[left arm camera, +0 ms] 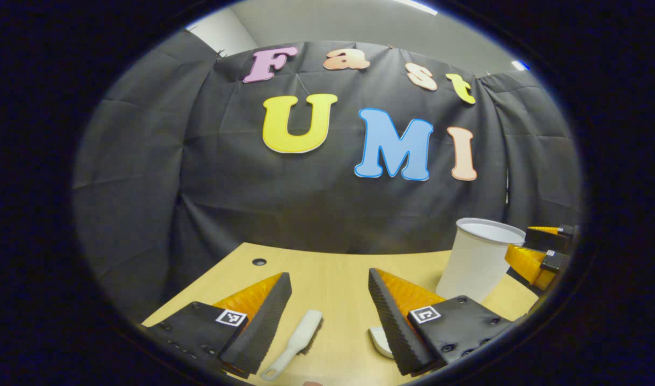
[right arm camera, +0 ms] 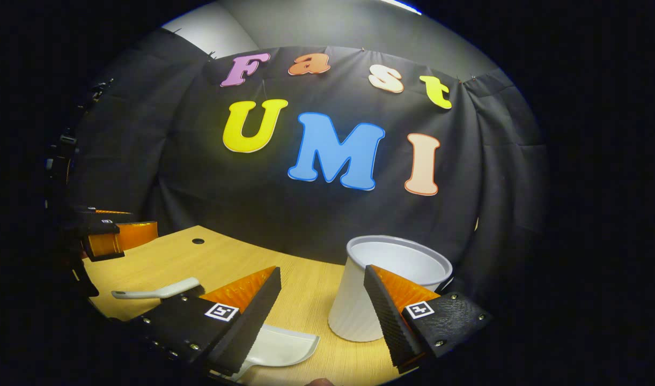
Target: Pick up the small broom and dustpan from the desktop, sweep the trash into the dustpan with the broom, and then empty the trash into the garbage bin.
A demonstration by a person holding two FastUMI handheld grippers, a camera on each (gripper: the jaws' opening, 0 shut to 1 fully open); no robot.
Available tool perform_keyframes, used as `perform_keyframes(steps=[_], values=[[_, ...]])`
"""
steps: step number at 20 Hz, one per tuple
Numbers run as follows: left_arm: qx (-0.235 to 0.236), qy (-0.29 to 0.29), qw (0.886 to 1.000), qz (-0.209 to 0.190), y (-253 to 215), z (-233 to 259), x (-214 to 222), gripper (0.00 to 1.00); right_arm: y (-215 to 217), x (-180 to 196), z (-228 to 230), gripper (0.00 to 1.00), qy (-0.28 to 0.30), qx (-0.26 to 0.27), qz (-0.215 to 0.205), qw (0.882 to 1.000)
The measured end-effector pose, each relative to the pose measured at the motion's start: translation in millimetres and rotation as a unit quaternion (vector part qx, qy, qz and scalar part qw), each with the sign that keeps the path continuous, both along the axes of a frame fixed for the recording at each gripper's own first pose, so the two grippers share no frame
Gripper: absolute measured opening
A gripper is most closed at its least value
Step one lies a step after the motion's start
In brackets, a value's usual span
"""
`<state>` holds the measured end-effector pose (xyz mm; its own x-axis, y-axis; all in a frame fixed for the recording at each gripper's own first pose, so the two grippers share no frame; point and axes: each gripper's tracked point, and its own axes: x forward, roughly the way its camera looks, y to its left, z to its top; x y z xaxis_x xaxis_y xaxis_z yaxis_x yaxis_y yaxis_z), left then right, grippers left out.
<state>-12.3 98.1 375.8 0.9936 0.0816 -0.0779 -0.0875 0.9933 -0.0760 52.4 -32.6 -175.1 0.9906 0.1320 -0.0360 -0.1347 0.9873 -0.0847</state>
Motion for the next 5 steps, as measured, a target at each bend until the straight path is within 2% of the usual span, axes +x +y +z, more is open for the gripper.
perform_keyframes(steps=[5], values=[[0.016,-0.018,1.000,-0.012,3.0,17.7,0.7,0.95,3.8,1.3,10.9,0.97,-0.011,0.008,-0.012,1.000]])
